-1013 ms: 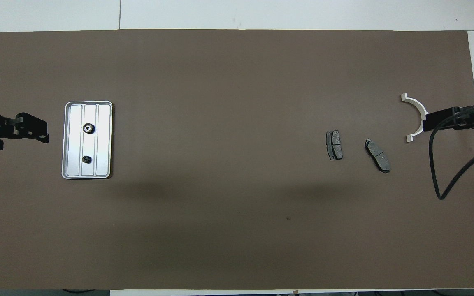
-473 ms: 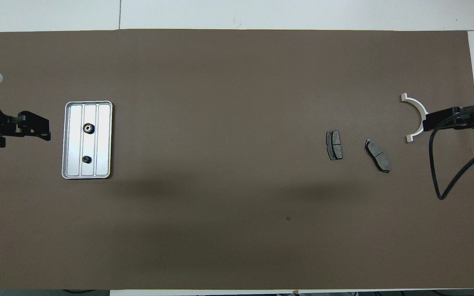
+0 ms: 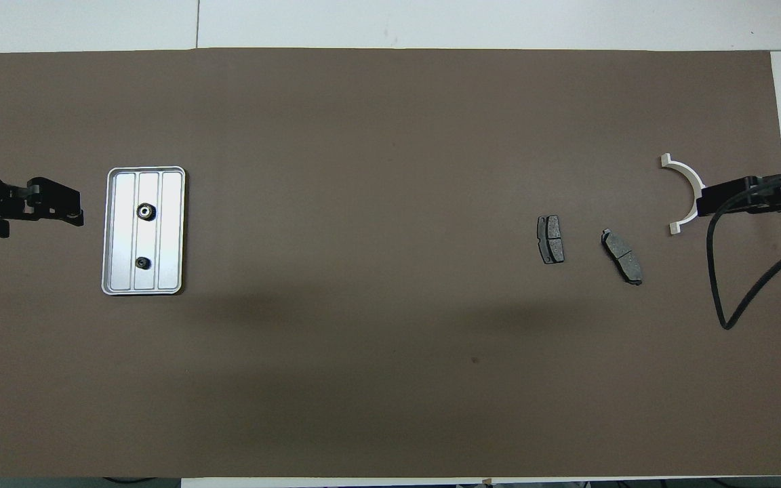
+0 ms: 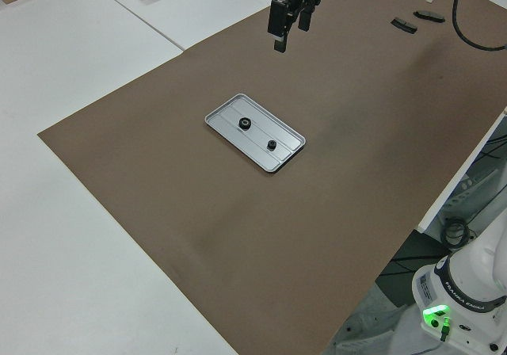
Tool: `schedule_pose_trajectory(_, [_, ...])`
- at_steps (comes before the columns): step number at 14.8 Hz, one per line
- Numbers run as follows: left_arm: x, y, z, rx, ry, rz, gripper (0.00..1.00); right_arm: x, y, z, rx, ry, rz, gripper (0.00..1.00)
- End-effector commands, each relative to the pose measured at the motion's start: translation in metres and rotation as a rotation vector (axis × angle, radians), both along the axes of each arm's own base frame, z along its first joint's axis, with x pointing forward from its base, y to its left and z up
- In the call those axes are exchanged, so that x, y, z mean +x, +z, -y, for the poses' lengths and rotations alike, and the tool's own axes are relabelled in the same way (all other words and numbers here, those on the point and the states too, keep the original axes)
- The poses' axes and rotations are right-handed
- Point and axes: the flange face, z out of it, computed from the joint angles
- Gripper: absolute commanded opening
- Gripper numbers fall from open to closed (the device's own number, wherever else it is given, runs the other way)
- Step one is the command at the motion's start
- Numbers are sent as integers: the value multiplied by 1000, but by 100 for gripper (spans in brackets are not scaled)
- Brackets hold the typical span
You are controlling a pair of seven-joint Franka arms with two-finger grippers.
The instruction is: Pick bearing gear from pile to tray
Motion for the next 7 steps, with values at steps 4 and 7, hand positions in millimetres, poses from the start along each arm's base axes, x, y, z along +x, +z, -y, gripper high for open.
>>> schedule_pose_trajectory(4, [-1, 10, 1, -11, -11, 29, 100, -1, 2, 2, 7, -21, 16, 100])
schedule_pose_trajectory(7, [-2, 17, 2, -9, -13, 34, 100, -1, 5, 4, 7, -24, 24, 100])
